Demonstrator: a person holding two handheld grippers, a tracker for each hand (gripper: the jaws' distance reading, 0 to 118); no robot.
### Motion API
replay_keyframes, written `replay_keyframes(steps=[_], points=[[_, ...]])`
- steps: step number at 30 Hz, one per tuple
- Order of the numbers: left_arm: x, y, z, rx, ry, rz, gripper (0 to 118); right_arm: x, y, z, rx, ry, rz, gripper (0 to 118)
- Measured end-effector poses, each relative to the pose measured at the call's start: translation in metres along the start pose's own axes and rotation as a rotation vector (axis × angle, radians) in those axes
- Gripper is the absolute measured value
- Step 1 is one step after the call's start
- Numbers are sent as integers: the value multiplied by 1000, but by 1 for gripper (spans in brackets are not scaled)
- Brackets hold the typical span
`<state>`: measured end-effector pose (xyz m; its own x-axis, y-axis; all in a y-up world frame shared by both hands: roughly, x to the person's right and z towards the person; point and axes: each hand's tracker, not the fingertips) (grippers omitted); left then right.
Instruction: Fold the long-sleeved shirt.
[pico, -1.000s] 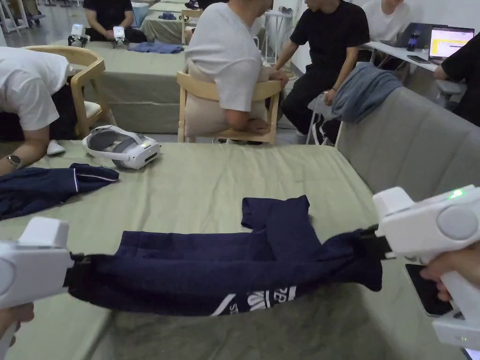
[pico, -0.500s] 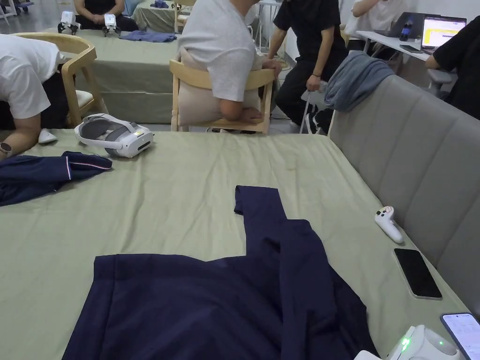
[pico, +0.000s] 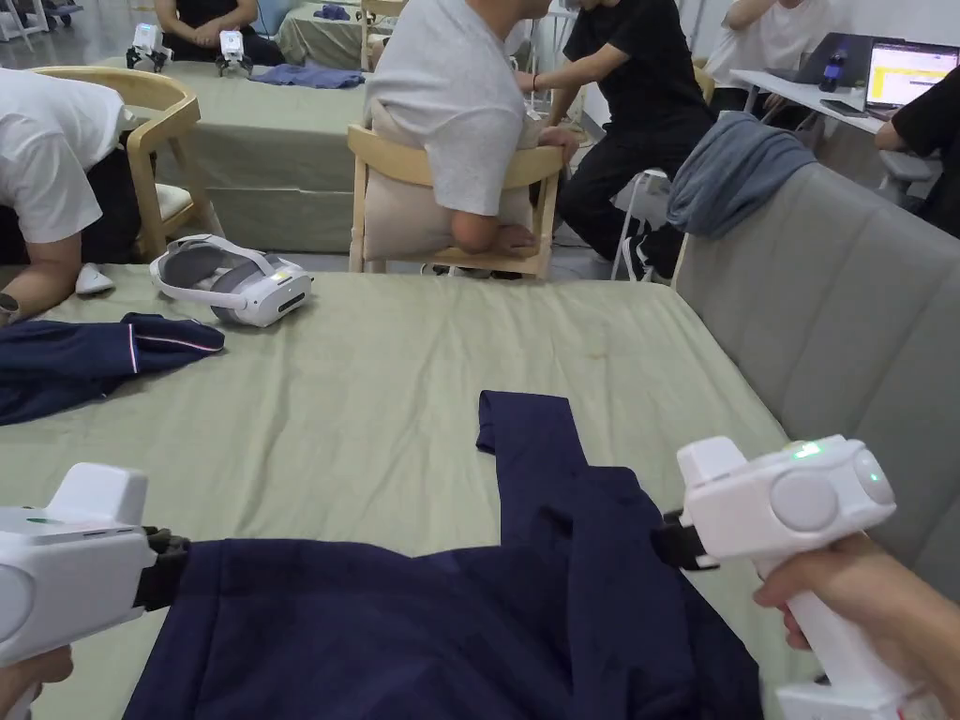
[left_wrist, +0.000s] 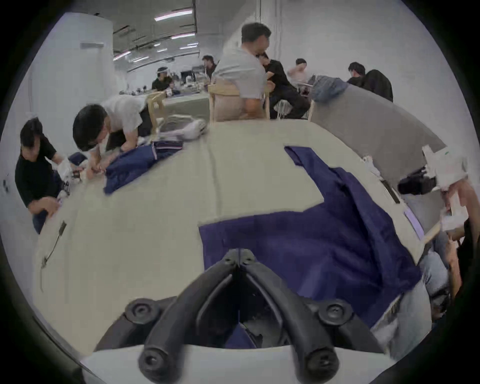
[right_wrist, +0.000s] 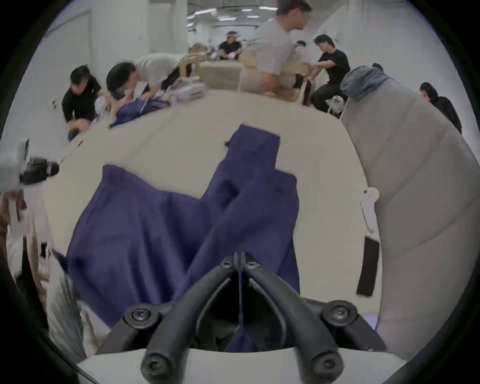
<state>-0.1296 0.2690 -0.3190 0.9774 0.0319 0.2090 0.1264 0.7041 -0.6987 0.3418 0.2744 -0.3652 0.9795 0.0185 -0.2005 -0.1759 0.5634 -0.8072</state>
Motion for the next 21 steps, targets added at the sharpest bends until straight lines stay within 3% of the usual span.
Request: replay_keyframes(steps=[6, 7, 8, 10, 11, 15, 17, 18, 20, 21], points=[[-9, 26, -65, 24, -20, 42, 4, 22, 117, -119, 24, -4, -69, 1], [-11, 26, -73, 28, -24, 53, 4, 25, 133, -143, 32, -10, -83, 7], [-13, 24, -81, 28, -38, 70, 4, 30, 153, -170, 28, -9, -89, 22], [-6, 20, -83, 20, -49, 93, 4, 32, 174, -215, 15, -13, -104, 82], [-7, 15, -87, 19, -56, 93, 4, 31, 184, -241, -8, -21, -105, 95], [-22, -2, -110, -11, -68, 116, 4, 20, 202, -303, -54, -38, -135, 87], [-17, -9, -109, -21, -64, 122, 4, 16, 204, -333, -94, -49, -146, 70], [-19, -13, -107, -24, -67, 122, 4, 11, 199, -341, -145, -60, -140, 70], [-24, -20, -104, -35, -62, 127, 4, 7, 197, -320, -77, -69, -195, 53], [-23, -21, -104, -39, -59, 129, 4, 6, 197, -316, -88, -51, -187, 29]])
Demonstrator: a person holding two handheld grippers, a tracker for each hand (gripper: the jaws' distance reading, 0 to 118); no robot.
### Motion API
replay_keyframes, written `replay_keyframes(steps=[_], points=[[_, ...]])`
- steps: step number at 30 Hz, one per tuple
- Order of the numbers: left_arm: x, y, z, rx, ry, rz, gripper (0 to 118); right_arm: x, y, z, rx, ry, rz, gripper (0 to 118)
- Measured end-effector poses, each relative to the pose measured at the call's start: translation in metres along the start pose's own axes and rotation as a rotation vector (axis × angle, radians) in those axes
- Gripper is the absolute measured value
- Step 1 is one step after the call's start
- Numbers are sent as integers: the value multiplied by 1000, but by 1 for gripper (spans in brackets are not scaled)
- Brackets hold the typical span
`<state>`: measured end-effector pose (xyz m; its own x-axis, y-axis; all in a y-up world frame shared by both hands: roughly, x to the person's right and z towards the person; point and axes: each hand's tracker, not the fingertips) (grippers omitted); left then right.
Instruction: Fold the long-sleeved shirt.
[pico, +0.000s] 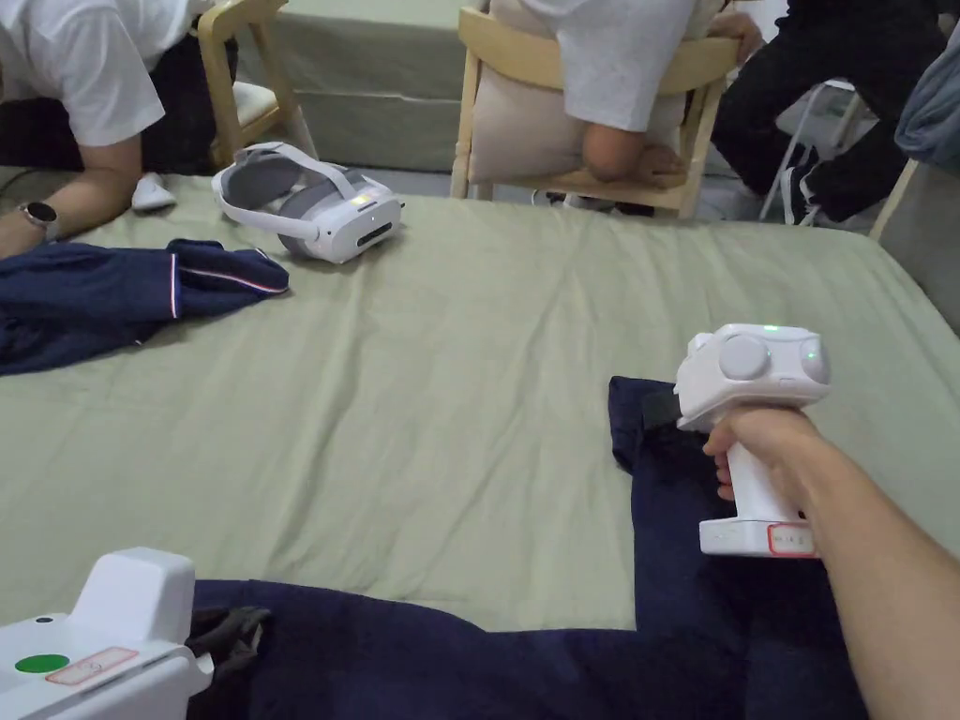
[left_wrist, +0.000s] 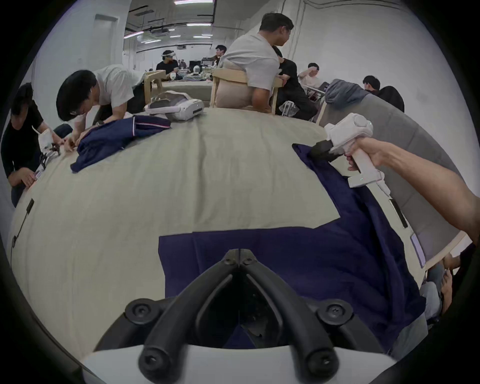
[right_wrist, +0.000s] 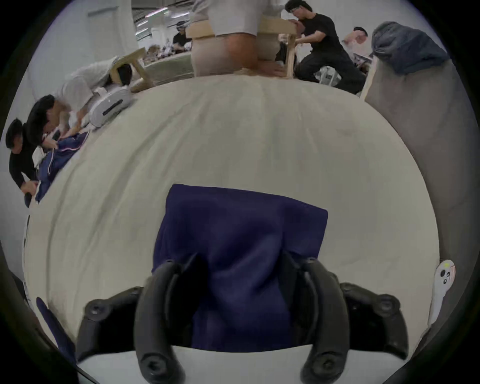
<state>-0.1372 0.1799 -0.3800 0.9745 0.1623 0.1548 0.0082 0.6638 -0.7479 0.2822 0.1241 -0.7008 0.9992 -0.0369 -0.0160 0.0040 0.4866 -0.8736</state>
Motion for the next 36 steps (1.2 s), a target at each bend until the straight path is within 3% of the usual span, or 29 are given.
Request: replay_keyframes(steps=[1, 6, 12, 15, 16, 20, 23, 26, 29, 30, 31, 33, 34, 36], points=[[-1, -2, 1, -2, 6, 2, 4, -1, -2, 6, 17, 34, 50, 2], [6, -5, 15, 11, -14, 20, 4, -2, -8, 43, 94, 3, 58, 2], [21, -11, 50, 54, -49, -27, 4, 11, -81, 219, 343, 64, 155, 2], [27, -17, 68, 81, -71, -30, 4, 18, -136, 272, 430, 50, 140, 2], [30, -18, 71, 86, -82, -31, 4, 20, -155, 281, 462, 43, 98, 2], [43, -27, 95, 107, -106, -57, 4, 18, -244, 283, 391, 7, 42, 2], [46, -34, 109, 107, -126, -68, 4, 17, -304, 263, 250, -24, 17, 2], [51, -40, 117, 94, -125, -98, 4, 28, -333, 217, 94, -79, -18, 2], [52, -43, 127, 97, -128, -106, 4, 32, -348, 174, 3, -72, -24, 3], [51, -44, 129, 99, -133, -102, 4, 31, -349, 178, 82, -49, -19, 10], [51, -45, 132, 100, -139, -96, 4, 30, -345, 187, 135, -43, -12, 33], [55, -46, 137, 98, -142, -88, 4, 30, -346, 210, 133, -27, -60, 102], [55, -47, 138, 96, -141, -88, 4, 30, -350, 232, 163, -15, -91, 102], [47, -50, 136, 93, -133, -86, 4, 32, -373, 277, 267, 13, -165, 118]])
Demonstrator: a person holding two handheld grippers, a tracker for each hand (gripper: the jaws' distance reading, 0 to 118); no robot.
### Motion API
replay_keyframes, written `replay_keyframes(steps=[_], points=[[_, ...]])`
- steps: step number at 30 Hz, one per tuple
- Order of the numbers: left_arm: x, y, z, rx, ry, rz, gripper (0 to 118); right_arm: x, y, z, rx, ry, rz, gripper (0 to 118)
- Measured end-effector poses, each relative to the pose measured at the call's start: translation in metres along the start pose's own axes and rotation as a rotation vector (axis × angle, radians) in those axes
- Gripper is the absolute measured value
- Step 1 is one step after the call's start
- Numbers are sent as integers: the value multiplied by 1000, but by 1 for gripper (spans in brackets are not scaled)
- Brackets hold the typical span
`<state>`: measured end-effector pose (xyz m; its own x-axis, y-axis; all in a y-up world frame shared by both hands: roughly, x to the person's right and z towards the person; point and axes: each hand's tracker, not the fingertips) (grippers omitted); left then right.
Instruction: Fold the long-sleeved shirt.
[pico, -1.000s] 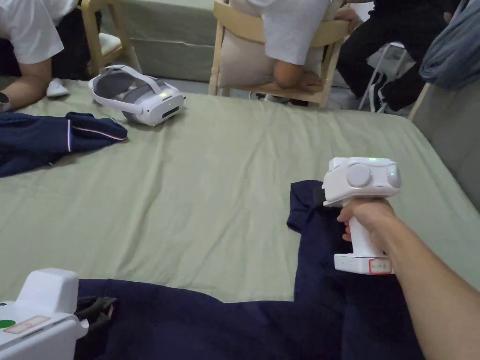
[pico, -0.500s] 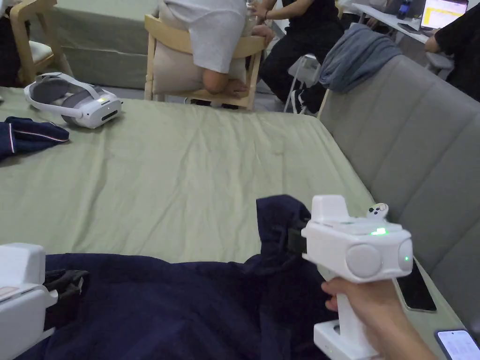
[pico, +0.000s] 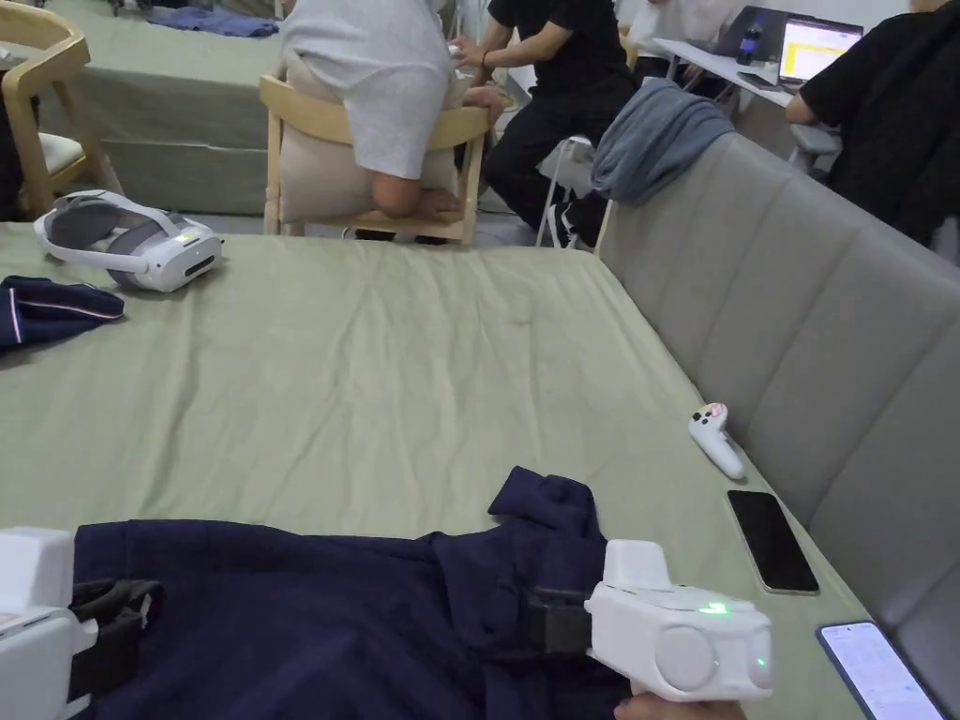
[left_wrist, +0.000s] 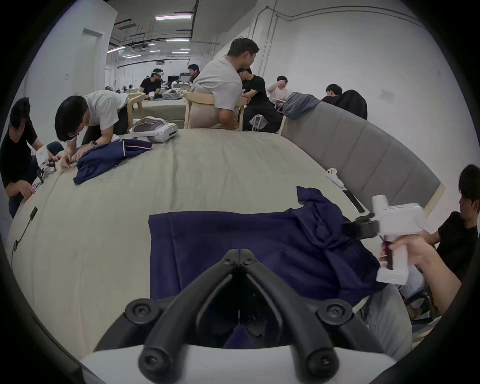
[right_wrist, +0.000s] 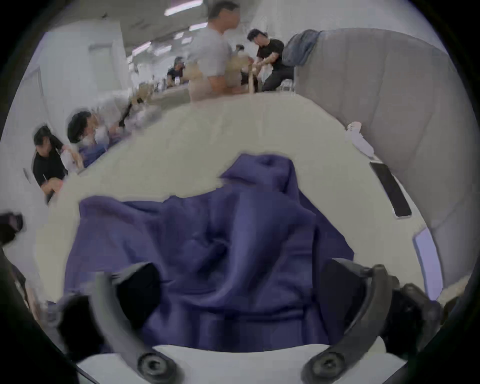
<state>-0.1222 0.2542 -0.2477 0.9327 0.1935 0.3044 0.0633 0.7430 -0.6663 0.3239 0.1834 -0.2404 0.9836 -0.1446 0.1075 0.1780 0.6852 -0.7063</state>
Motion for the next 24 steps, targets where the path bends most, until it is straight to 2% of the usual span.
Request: replay_keyframes(steps=[1, 3, 4, 5, 6, 7, 8, 10, 11, 13, 14, 15, 16, 17, 18, 21, 22, 24], points=[[-2, -2, -1, -5, 0, 4, 4, 0, -3, 14, 47, 40, -11, 115], [-4, -6, -3, -14, -9, 24, 4, 17, -13, 21, -2, 29, -25, 113], [2, -5, -2, -21, -14, 34, 4, 22, -15, 23, -34, 32, -19, 98], [2, -6, -5, -27, -15, 39, 4, 26, -14, 24, -44, 29, -4, 61], [4, -7, -7, -31, -10, 40, 4, 27, -11, 18, -59, -3, 24, 1], [5, -8, -9, -35, -7, 38, 4, 21, -5, 29, -66, -41, 56, 0], [6, -9, -11, -38, -6, 33, 4, 18, 4, 25, -60, 2, 72, 0], [9, -9, -14, -46, -14, 29, 4, 10, 30, 15, -44, 9, 73, 0], [10, -8, -17, -53, -21, 25, 4, 22, 59, 4, -42, 21, 63, 0], [10, -7, -22, -64, -18, 15, 4, 19, 100, -24, -38, 33, 77, 1], [9, -5, -27, -70, -14, 9, 4, 18, 119, -42, -58, 35, 79, 8], [8, -2, -33, -75, -8, 7, 4, 22, 135, -59, -110, 35, 53, 28], [2, -1, -40, -83, 2, 9, 4, 22, 148, -78, -153, 36, 34, 71], [-1, 3, -47, -89, 7, 10, 4, 23, 157, -101, -220, 36, 31, 98], [-4, 7, -53, -93, 8, 16, 4, 23, 162, -120, -277, 31, 39, 104], [-10, 24, -76, -118, 32, 52, 6, 27, 160, -178, -398, -19, 62, 74], [-15, 29, -87, -137, 40, 64, 6, 28, 156, -194, -436, -37, 57, 68], [-28, 40, -110, -165, 61, 81, 7, 34, 141, -233, -526, -34, 66, 68]])
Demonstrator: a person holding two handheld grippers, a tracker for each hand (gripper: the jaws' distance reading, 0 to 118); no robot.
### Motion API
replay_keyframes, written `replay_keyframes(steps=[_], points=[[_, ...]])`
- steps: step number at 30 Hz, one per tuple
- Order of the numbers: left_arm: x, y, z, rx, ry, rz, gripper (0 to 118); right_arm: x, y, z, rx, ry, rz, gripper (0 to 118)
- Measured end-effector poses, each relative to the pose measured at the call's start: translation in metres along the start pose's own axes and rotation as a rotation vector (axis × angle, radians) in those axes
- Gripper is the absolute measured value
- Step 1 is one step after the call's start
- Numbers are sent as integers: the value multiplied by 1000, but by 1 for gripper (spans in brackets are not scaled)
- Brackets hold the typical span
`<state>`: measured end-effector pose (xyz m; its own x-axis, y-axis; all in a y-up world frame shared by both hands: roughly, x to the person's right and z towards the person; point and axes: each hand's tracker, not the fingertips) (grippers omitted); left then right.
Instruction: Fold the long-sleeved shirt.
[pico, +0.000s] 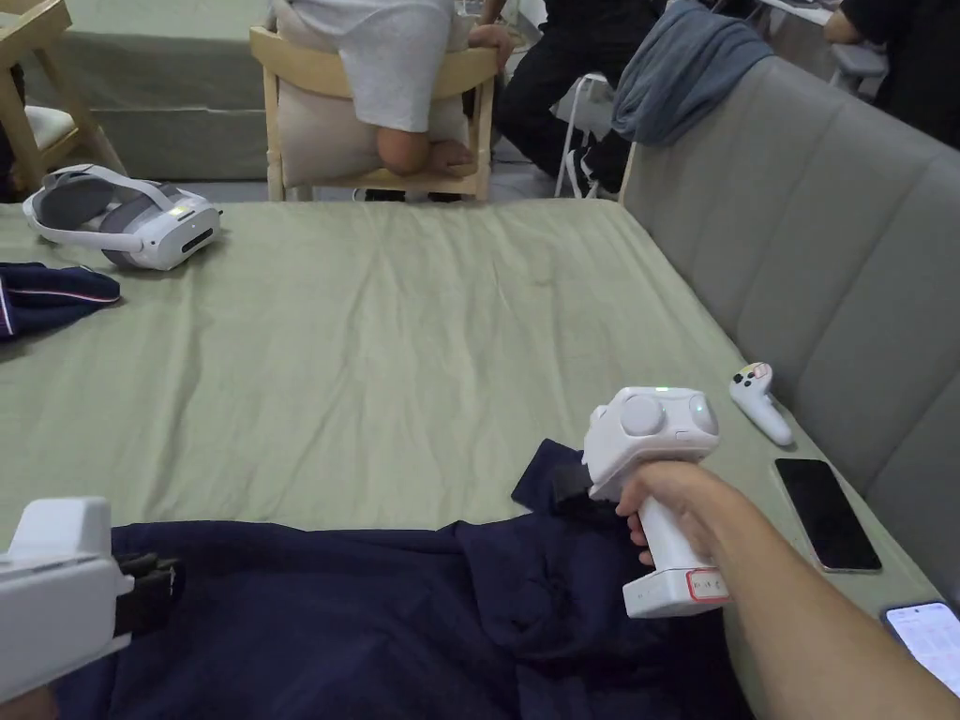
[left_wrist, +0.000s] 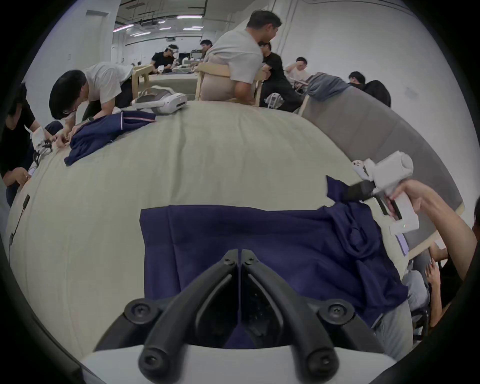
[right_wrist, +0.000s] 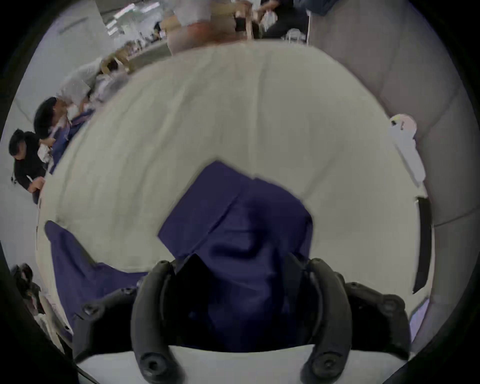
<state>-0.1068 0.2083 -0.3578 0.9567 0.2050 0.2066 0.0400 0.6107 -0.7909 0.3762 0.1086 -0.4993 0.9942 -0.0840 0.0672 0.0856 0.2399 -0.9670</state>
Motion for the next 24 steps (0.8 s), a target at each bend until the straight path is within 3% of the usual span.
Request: replay_keyframes(steps=[1, 2, 3, 4, 5, 7, 10, 13, 14, 15, 16, 17, 20, 24], points=[[-6, 8, -13, -16, 17, 8, 22, -4, 2, -1, 57, -30, 49, 63], [-11, 16, -25, -30, 36, 12, 44, -8, 14, 9, 35, -57, 97, 47], [-18, 23, -37, -45, 47, 18, 74, -29, -16, 39, 33, -54, 103, 12], [-28, 31, -55, -70, 72, 18, 74, -34, -18, 44, 44, -22, 152, 7], [-35, 37, -72, -97, 101, 12, 82, -36, -23, 42, 36, -37, 98, 7], [-45, 45, -98, -149, 166, -11, 106, -37, -28, 38, 57, -62, 98, 7], [-60, 46, -129, -183, 243, -24, 95, -40, -36, 47, 80, -67, 96, 7], [-72, 31, -147, -224, 206, -11, 86, -15, -18, 15, 90, -14, 54, 7], [-67, 31, -140, -146, 240, -58, 84, -11, -19, 14, 98, -2, 49, 7], [-63, 33, -136, -179, 242, -49, 74, -11, -28, 20, 112, 8, 57, 7], [-57, 38, -117, -168, 235, -49, 25, -9, -30, 22, 129, 17, 62, 7], [-56, 41, -108, -135, 101, -20, 12, -7, -33, 26, 147, 27, 67, 7], [-40, 41, -73, -45, 179, -61, 12, -11, -49, 61, 229, 43, 74, 7], [-32, 38, -12, 67, 92, -50, 13, -4, -67, 114, 350, 119, 96, 7]])
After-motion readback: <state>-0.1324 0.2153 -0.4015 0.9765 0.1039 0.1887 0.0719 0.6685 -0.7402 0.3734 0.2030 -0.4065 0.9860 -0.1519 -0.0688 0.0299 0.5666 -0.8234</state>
